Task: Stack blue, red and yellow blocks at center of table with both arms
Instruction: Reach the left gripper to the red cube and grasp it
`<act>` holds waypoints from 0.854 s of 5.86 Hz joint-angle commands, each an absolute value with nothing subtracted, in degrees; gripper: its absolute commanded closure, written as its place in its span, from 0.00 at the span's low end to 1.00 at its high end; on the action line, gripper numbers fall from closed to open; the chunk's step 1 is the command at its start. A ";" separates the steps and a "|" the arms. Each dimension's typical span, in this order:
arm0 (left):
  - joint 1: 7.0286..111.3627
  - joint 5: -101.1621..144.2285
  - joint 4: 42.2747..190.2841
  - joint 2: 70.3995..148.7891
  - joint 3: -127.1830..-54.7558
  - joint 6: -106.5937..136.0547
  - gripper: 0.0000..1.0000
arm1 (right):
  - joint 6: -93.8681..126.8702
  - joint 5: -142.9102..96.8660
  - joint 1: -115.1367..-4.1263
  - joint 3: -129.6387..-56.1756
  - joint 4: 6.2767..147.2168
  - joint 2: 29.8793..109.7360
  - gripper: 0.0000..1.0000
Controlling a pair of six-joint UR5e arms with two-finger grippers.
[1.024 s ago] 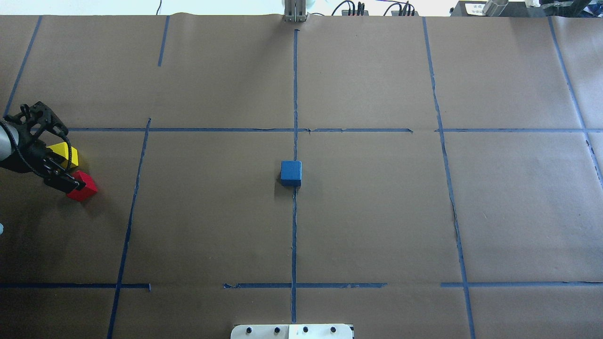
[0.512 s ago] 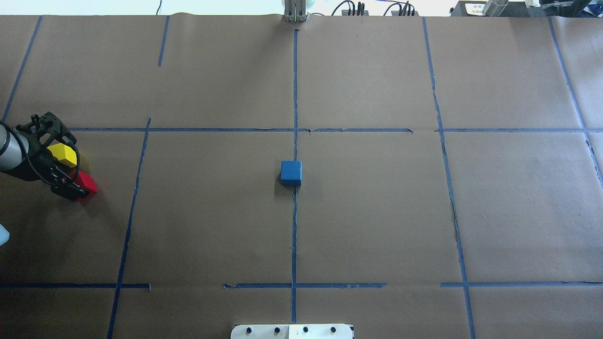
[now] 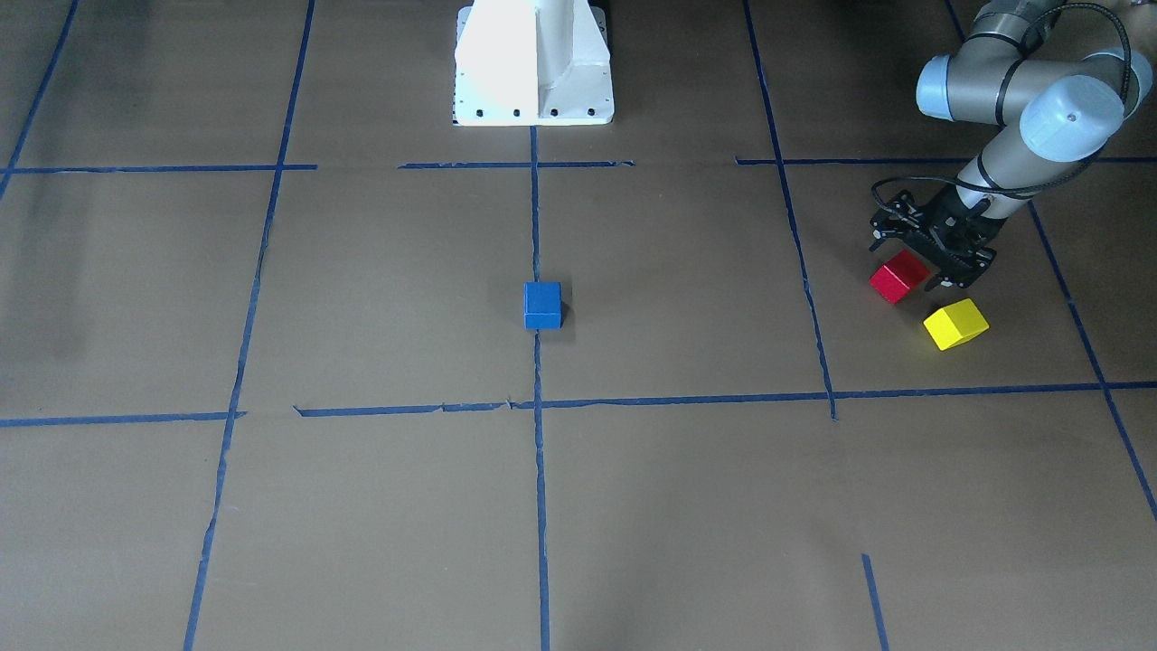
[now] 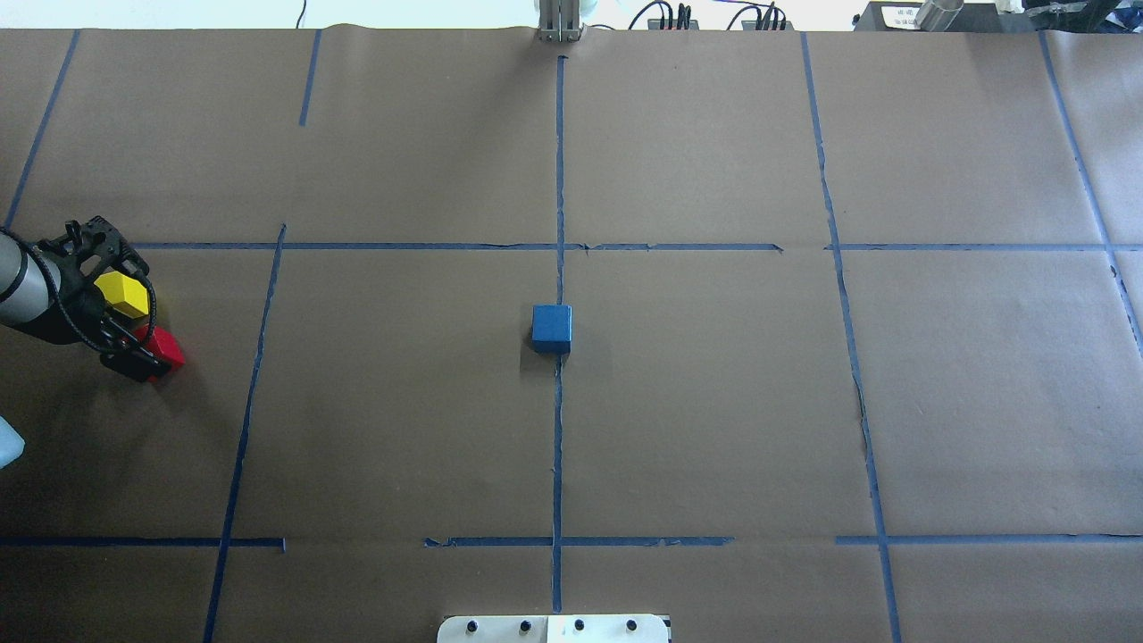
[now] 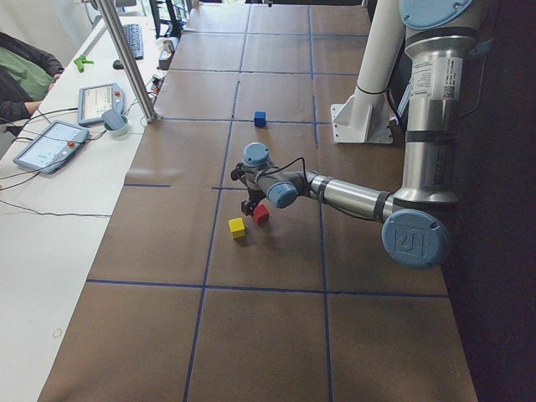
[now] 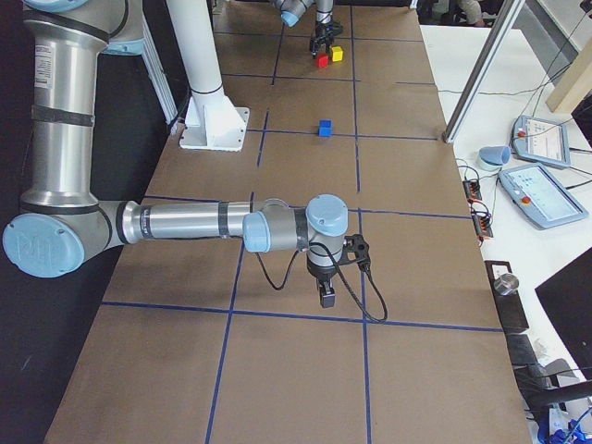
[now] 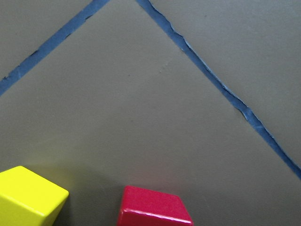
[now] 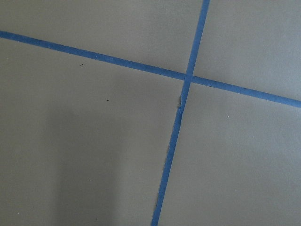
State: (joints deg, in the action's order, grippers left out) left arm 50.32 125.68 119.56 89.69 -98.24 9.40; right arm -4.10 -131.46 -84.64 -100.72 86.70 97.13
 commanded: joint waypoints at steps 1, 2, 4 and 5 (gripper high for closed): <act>49.84 125.68 119.71 90.00 -96.86 9.40 0.00 | -4.31 -131.48 -84.64 -100.72 86.75 97.21 0.00; 49.05 125.60 119.71 91.04 -95.29 9.40 0.00 | -4.31 -131.48 -84.64 -100.72 86.75 97.21 0.00; 48.78 125.60 119.53 91.67 -94.48 9.40 0.54 | -4.39 -131.40 -84.64 -100.72 86.75 97.21 0.00; 48.78 125.51 119.53 91.58 -94.48 9.49 0.78 | -4.39 -131.40 -84.64 -100.72 86.75 97.21 0.00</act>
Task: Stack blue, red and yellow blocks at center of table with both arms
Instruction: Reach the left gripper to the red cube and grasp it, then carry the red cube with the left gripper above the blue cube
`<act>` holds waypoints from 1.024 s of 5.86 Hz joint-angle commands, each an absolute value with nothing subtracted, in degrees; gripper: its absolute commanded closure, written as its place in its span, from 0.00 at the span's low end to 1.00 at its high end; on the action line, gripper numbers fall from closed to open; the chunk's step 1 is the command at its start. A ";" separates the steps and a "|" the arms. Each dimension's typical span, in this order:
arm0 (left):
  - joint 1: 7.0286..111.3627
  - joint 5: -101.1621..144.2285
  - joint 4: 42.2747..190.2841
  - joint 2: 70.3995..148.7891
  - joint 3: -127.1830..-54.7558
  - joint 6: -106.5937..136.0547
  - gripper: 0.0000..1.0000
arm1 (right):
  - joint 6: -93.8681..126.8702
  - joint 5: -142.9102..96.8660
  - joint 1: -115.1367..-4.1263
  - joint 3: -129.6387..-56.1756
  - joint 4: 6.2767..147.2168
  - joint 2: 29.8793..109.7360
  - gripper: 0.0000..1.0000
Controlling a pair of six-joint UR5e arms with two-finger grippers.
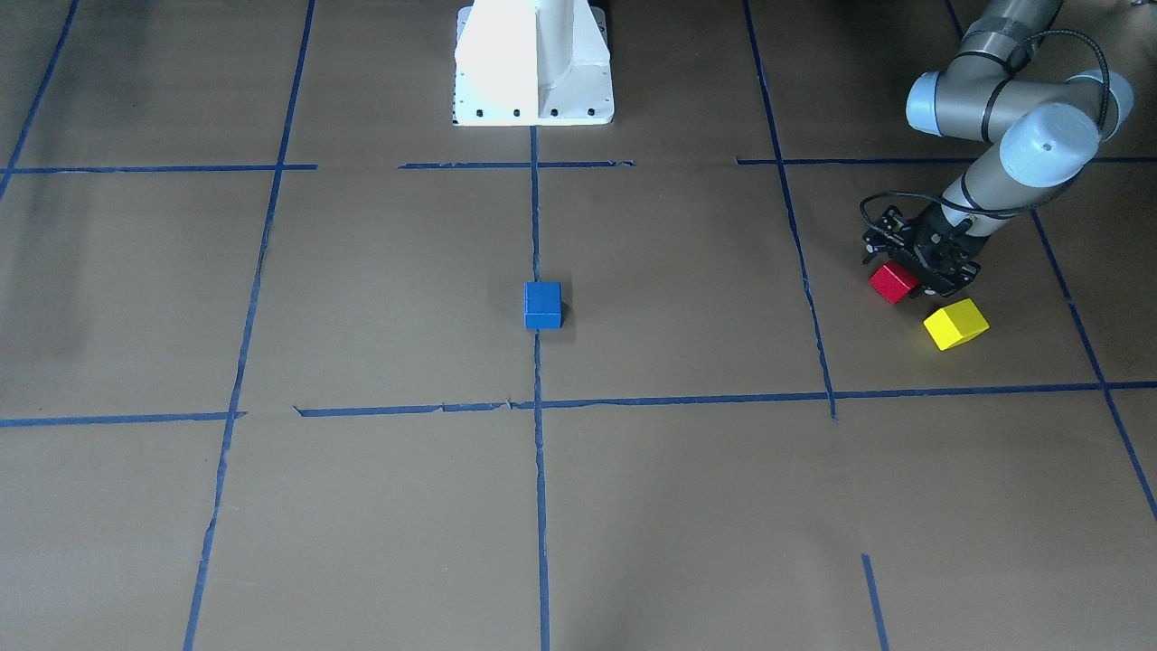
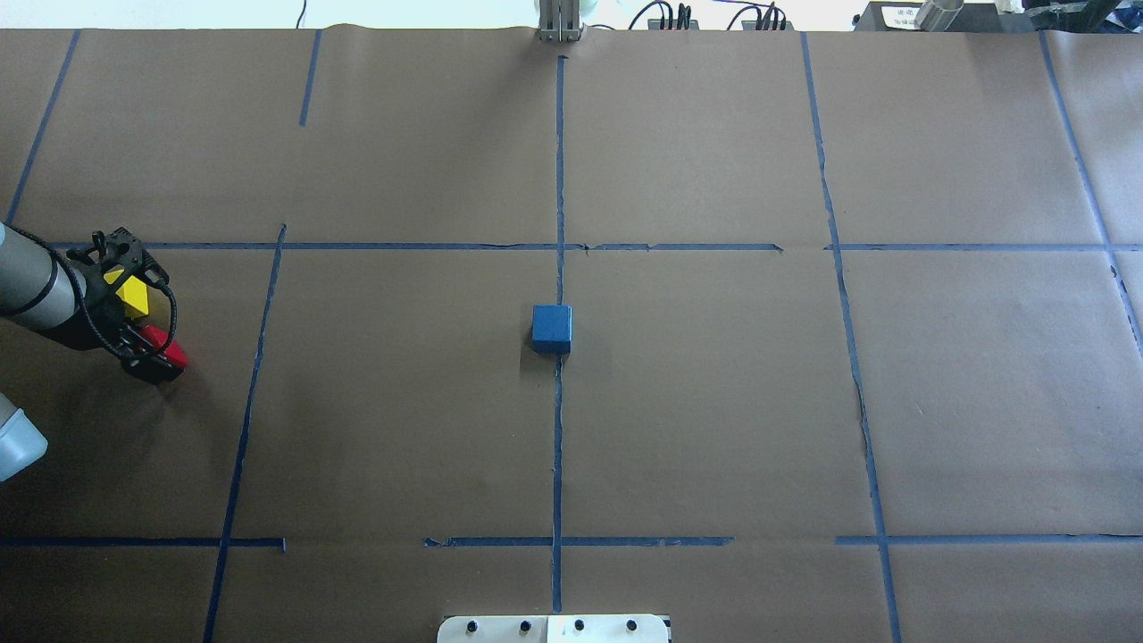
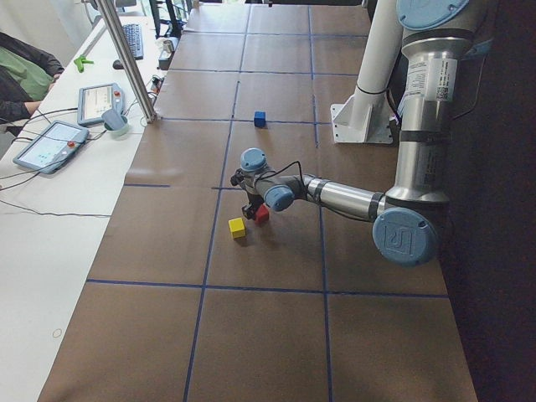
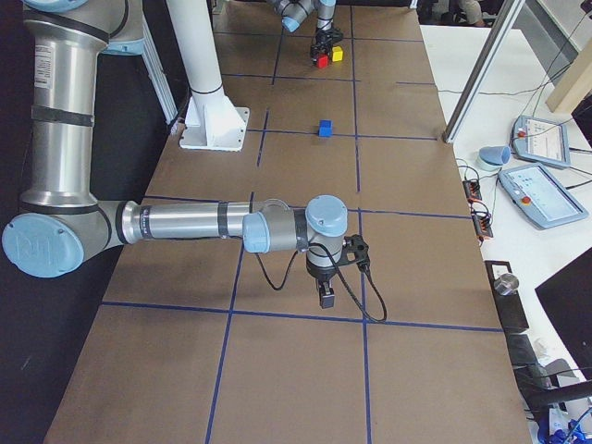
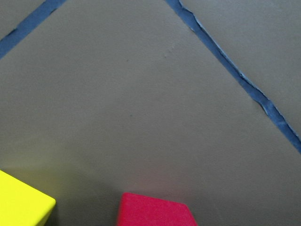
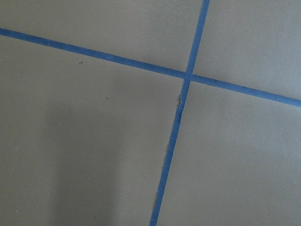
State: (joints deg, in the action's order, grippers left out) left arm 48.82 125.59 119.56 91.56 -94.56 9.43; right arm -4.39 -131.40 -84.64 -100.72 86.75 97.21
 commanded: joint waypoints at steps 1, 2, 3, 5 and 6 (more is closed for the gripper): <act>48.78 125.51 119.27 91.67 -95.35 9.84 0.89 | -4.39 -131.40 -84.64 -100.72 86.75 97.21 0.00; 48.78 125.59 118.57 92.80 -96.84 15.41 0.90 | -4.31 -131.48 -84.64 -100.72 86.75 97.21 0.00; 48.78 125.60 117.09 96.81 -97.12 27.04 0.90 | -4.31 -131.40 -84.64 -100.72 86.75 97.21 0.00; 46.17 122.64 102.58 110.22 -97.38 40.99 0.90 | -4.31 -131.40 -84.64 -100.72 86.75 97.21 0.00; 41.27 117.82 92.82 119.18 -96.86 46.87 0.90 | -4.31 -131.40 -84.64 -100.72 86.75 97.21 0.00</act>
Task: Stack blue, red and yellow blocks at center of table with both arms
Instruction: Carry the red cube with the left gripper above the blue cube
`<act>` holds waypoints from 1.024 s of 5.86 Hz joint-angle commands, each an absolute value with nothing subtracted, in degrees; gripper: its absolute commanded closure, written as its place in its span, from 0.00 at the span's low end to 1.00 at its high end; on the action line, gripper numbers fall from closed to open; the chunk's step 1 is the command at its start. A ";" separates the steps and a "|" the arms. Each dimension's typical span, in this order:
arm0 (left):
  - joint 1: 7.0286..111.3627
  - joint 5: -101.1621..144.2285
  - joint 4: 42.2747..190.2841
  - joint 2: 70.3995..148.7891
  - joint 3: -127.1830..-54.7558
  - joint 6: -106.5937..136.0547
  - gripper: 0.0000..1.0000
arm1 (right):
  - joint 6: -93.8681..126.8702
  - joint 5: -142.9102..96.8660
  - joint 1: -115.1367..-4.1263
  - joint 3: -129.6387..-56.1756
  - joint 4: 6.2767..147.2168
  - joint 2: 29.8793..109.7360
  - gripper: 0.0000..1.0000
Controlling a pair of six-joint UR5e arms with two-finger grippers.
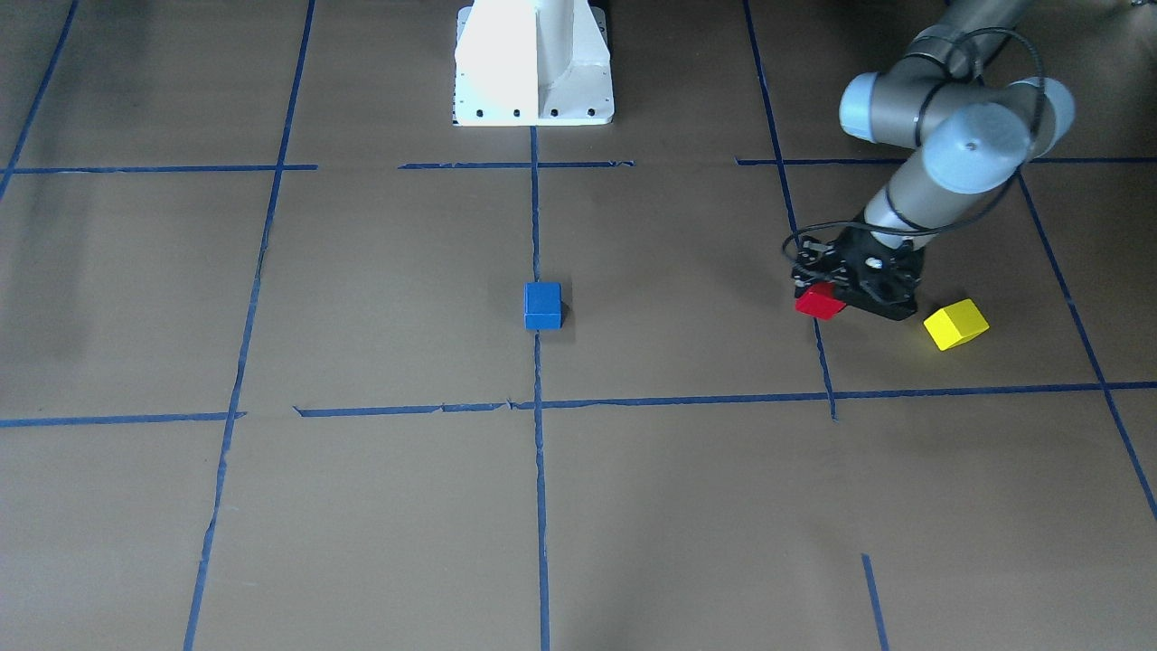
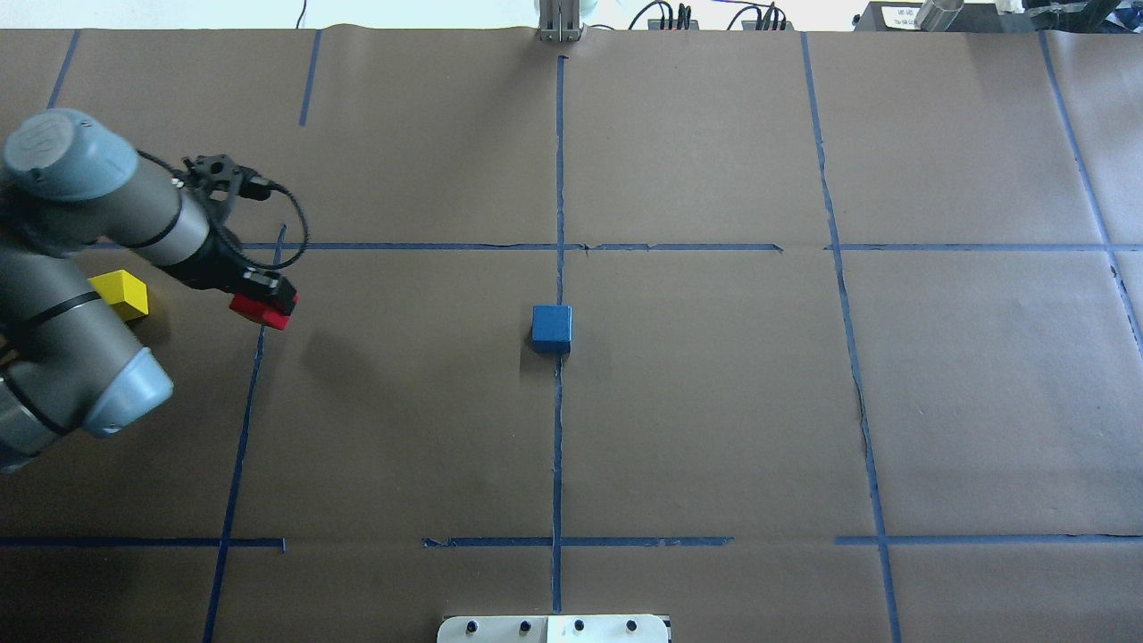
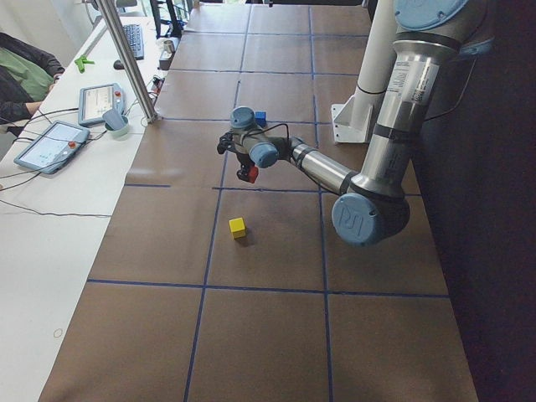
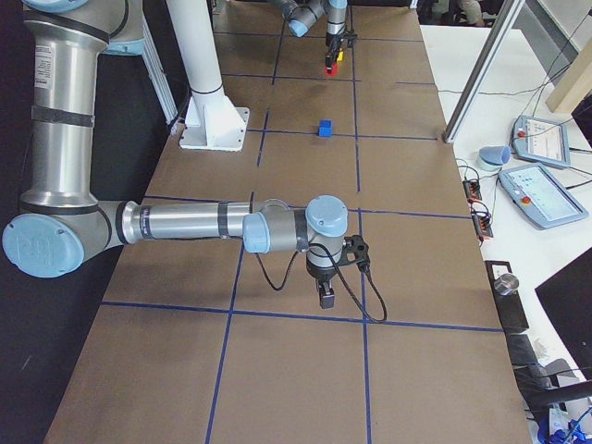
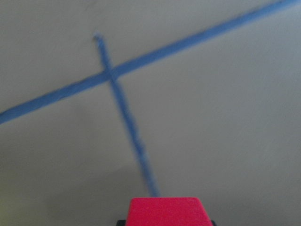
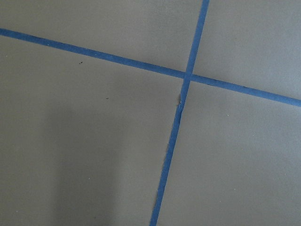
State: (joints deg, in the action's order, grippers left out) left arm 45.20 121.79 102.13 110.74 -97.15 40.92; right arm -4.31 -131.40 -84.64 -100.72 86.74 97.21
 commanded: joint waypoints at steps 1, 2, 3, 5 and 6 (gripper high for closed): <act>36.96 116.21 90.38 126.05 -94.77 53.63 0.90 | -4.31 -131.40 -84.64 -100.64 86.75 97.21 0.00; 36.57 116.10 90.35 133.34 -89.00 57.62 0.90 | -4.22 -131.40 -84.64 -100.63 86.75 97.21 0.00; 34.82 115.23 90.35 140.99 -81.64 61.48 0.90 | -4.22 -131.40 -84.64 -100.63 86.75 97.21 0.00; 32.88 113.56 90.35 144.93 -77.70 65.38 0.90 | -4.22 -131.40 -84.64 -100.63 86.75 97.21 0.00; 32.35 113.55 90.35 144.76 -77.61 65.39 0.90 | -4.22 -131.40 -84.64 -100.72 86.75 97.21 0.00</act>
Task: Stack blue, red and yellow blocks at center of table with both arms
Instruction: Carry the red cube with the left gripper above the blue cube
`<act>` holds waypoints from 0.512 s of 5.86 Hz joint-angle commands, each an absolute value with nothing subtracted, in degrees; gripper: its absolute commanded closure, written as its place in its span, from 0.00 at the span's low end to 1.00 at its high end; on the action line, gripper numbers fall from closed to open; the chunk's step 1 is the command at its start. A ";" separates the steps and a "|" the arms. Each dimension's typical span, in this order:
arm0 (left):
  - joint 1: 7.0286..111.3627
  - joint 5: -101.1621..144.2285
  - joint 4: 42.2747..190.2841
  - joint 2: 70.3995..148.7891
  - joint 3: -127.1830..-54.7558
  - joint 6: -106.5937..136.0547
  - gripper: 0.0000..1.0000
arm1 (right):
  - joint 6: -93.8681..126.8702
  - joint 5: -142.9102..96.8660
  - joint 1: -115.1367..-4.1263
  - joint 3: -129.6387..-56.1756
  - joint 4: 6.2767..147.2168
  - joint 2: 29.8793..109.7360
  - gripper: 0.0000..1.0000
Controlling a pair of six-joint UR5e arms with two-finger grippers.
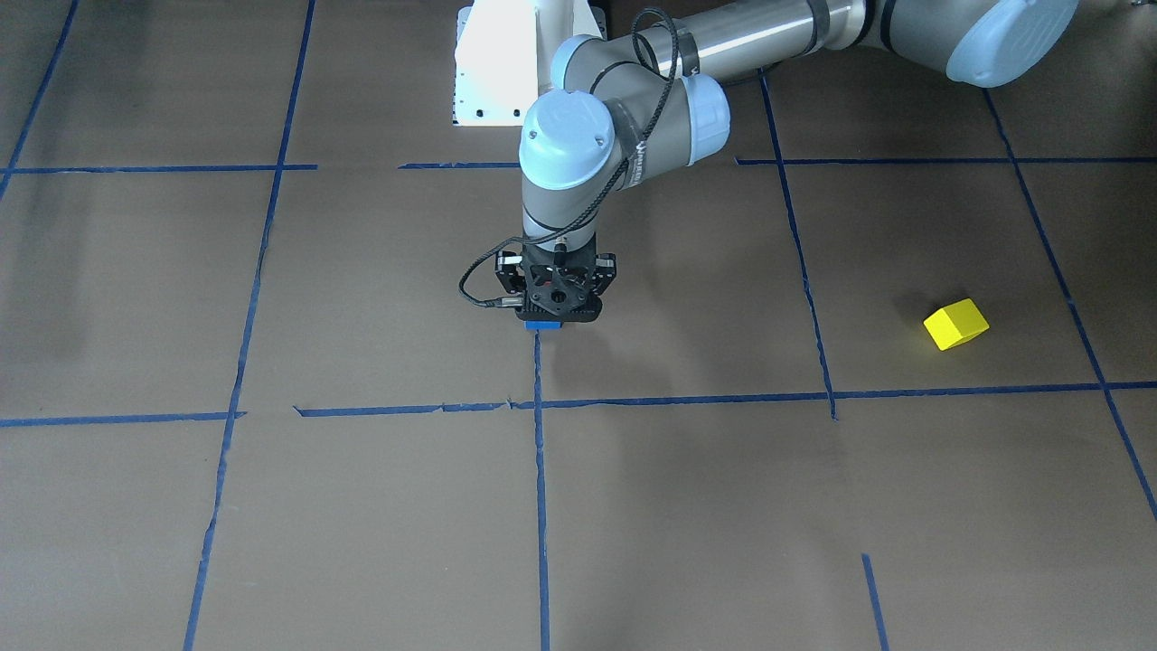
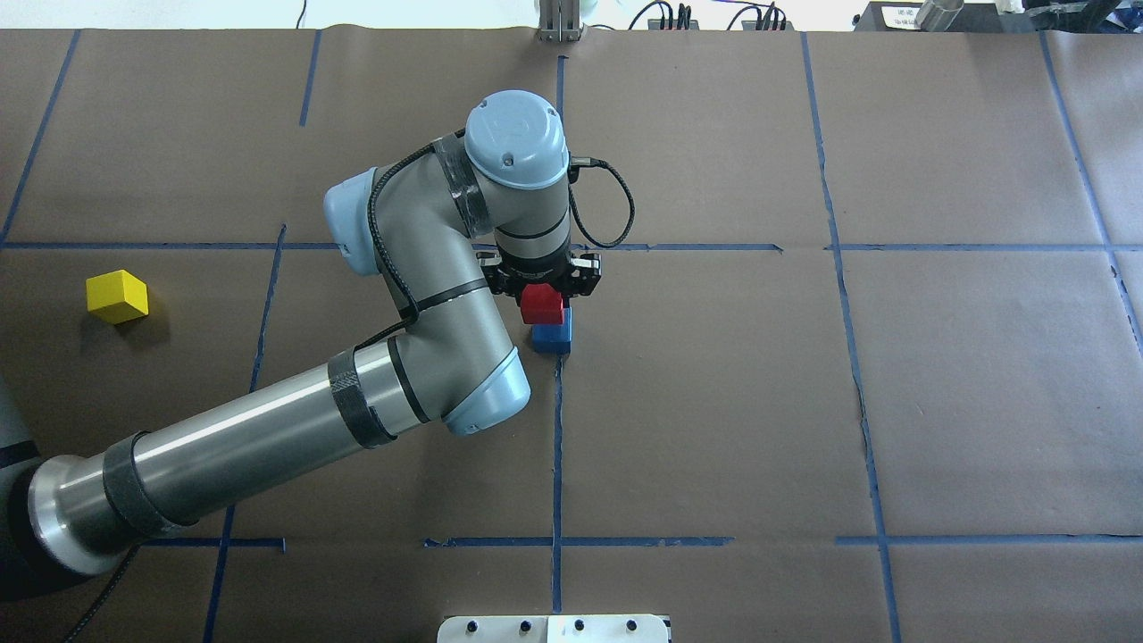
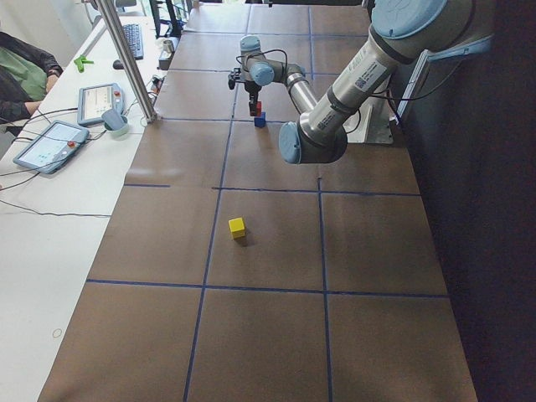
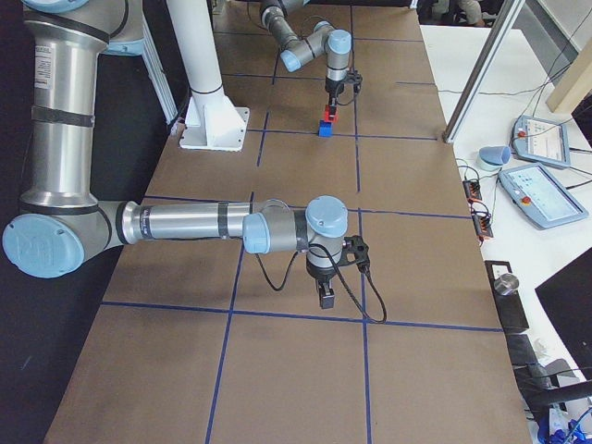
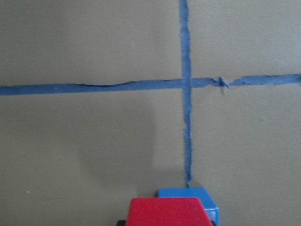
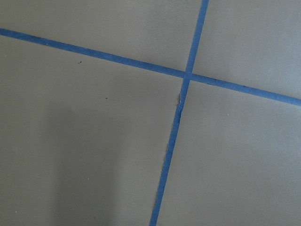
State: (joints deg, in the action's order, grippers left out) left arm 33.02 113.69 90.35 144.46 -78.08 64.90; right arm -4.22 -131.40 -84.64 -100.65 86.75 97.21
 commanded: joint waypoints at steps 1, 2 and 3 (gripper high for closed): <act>31.73 113.55 90.35 144.49 -77.69 65.48 0.89 | -4.22 -131.40 -84.64 -100.72 86.75 97.21 0.00; 31.64 113.55 90.35 144.32 -77.70 65.48 0.89 | -4.31 -131.40 -84.64 -100.72 86.66 97.21 0.00; 31.38 113.55 90.35 144.32 -77.61 65.48 0.89 | -4.31 -131.40 -84.64 -100.72 86.75 97.21 0.00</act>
